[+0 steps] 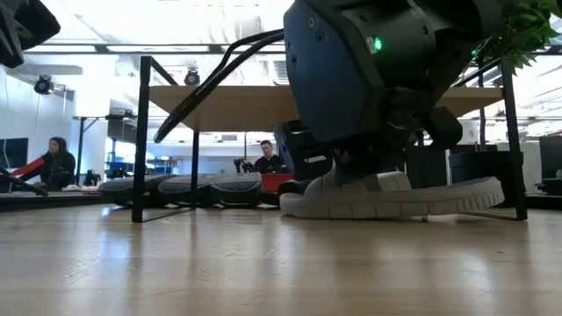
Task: Pick and place slides into the shelf
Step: Put the gray slipper under the shelf, then put the black slipper on the shelf
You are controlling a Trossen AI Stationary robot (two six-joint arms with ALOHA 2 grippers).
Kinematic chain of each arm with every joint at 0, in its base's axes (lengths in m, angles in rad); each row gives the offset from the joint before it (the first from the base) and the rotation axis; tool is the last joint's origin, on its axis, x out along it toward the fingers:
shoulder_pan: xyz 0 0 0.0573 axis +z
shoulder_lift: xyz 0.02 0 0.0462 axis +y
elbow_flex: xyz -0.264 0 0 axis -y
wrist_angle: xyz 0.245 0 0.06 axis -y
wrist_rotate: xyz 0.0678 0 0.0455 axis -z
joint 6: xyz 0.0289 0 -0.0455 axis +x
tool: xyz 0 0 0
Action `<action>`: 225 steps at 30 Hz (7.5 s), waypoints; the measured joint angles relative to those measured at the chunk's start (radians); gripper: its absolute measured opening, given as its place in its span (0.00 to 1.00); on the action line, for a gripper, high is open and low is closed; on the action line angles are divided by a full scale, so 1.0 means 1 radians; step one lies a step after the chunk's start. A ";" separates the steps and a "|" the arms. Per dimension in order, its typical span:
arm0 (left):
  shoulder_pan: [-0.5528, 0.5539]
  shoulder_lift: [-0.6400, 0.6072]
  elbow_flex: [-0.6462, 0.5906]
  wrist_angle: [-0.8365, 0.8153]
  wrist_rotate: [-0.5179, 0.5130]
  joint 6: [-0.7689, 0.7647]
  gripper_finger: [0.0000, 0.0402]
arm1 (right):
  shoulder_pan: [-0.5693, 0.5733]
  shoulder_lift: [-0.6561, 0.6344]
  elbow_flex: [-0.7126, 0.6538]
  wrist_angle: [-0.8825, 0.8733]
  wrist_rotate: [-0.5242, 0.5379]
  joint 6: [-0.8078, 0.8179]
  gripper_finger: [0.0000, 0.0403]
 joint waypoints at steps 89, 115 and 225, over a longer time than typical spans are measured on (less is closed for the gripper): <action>0.003 0.001 -0.027 0.114 -0.022 -0.077 0.04 | -0.014 -0.027 0.443 0.164 -0.663 -0.768 0.09; 0.003 0.001 -0.040 0.113 -0.017 -0.077 0.04 | -0.021 0.063 0.342 0.381 -0.748 -0.792 0.08; 0.351 -0.747 -0.404 -0.188 -0.166 -0.781 0.12 | -1.034 -0.230 0.354 0.105 -1.030 -1.516 0.31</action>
